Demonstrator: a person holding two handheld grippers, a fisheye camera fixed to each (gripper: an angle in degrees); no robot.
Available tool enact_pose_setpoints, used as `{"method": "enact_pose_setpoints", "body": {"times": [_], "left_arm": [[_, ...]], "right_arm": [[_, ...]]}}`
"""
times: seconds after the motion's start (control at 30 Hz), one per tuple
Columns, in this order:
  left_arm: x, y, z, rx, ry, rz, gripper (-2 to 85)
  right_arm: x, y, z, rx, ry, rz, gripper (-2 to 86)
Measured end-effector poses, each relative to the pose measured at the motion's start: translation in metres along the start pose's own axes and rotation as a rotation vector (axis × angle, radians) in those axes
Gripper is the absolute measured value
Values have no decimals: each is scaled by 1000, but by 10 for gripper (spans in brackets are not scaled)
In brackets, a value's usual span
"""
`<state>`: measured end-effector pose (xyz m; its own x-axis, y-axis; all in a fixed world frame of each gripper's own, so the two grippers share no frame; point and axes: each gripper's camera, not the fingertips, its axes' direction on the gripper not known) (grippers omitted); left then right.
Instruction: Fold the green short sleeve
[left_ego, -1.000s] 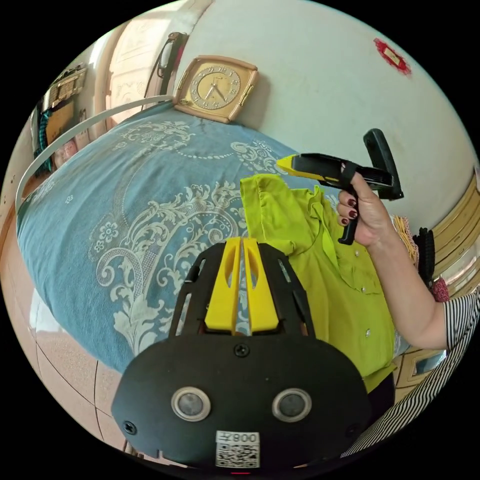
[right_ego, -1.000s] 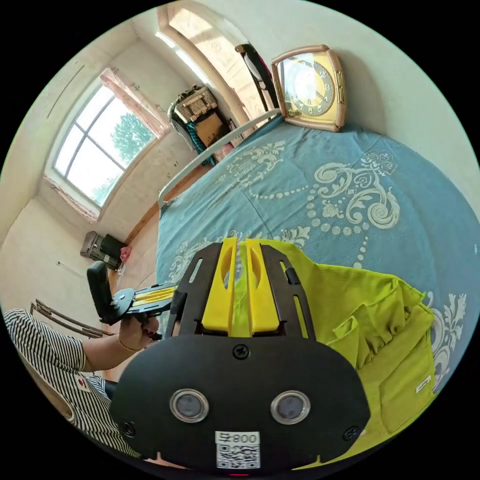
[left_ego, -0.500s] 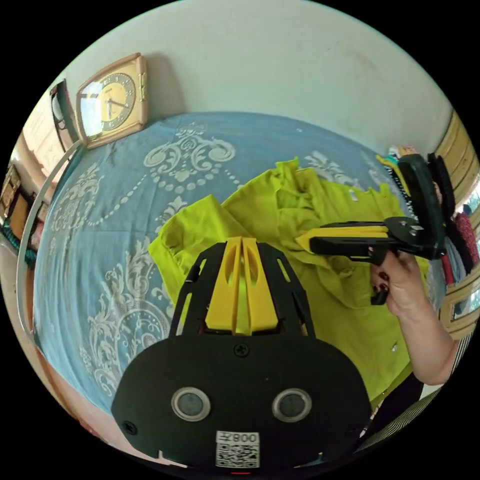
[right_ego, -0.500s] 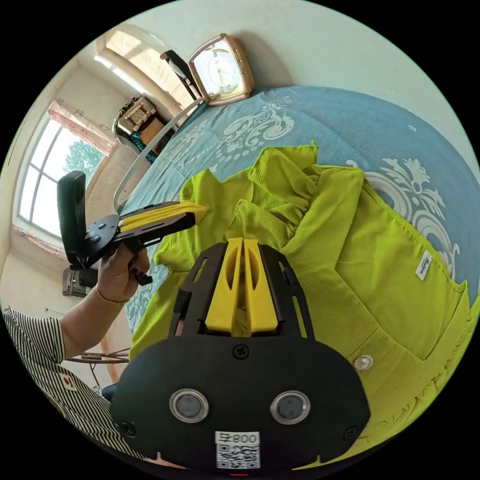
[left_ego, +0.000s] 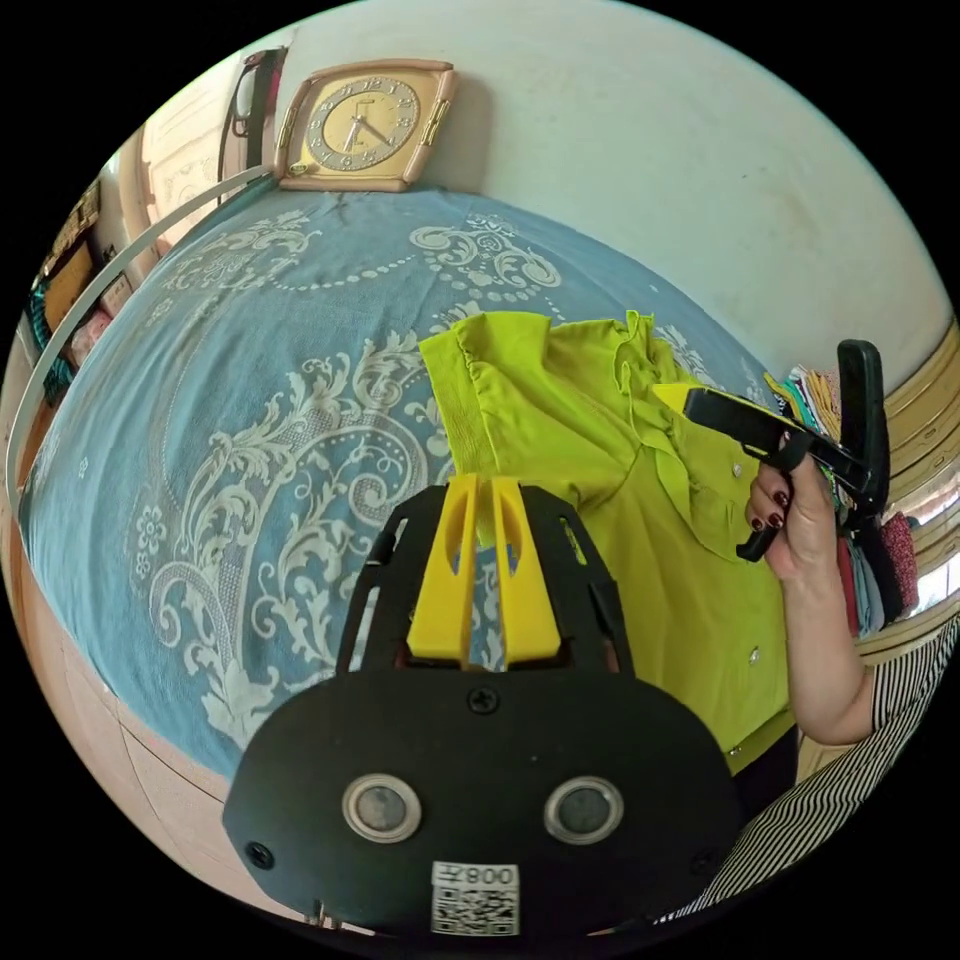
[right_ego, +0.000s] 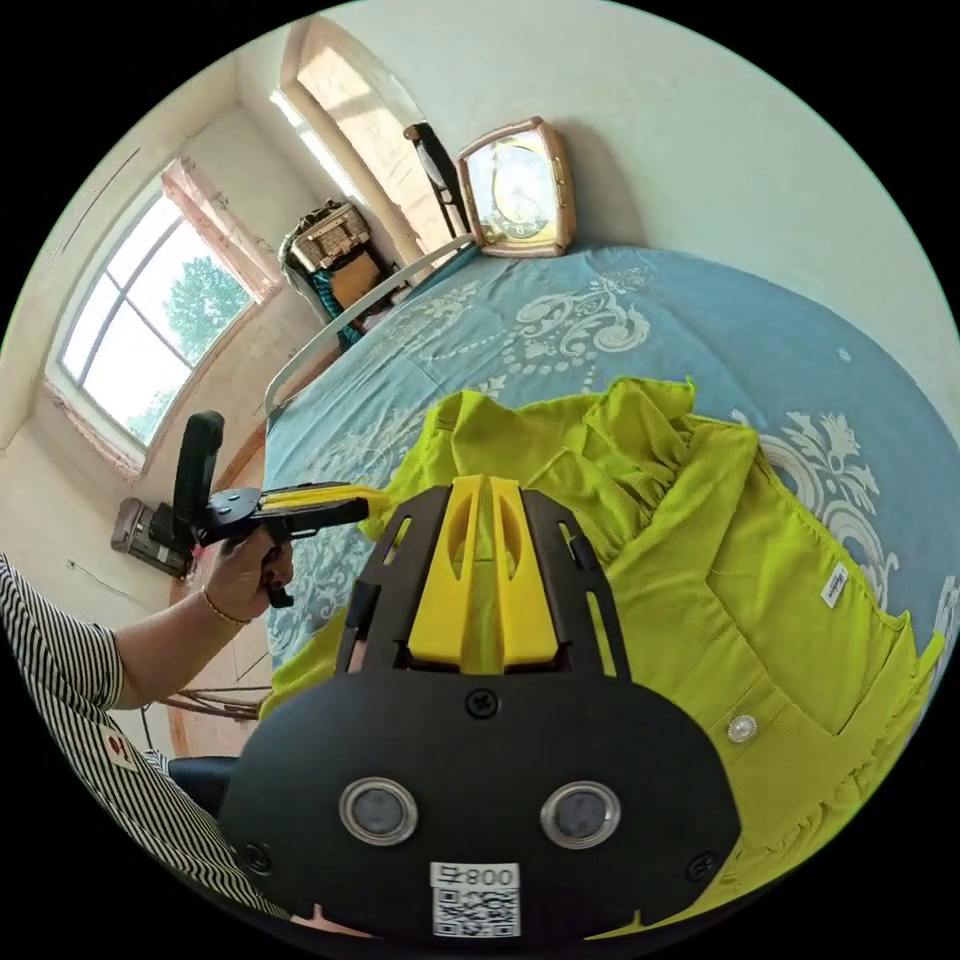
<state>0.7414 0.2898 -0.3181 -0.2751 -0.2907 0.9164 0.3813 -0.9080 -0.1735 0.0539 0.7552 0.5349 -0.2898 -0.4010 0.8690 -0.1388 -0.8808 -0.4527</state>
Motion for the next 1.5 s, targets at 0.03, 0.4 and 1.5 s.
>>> {"method": "enact_pose_setpoints", "body": {"times": [0.03,0.4,1.5], "left_arm": [[1,2,-1,-5,-1,-7,25],[33,-8,4,0,12,30,8],[264,-315,87,-107,103,405,3]], "right_arm": [[-9,0,1,7,-11,-25,25],[-94,-44,158,-265,26,-219,18],[81,363,129,-108,-28,63,2]]}}
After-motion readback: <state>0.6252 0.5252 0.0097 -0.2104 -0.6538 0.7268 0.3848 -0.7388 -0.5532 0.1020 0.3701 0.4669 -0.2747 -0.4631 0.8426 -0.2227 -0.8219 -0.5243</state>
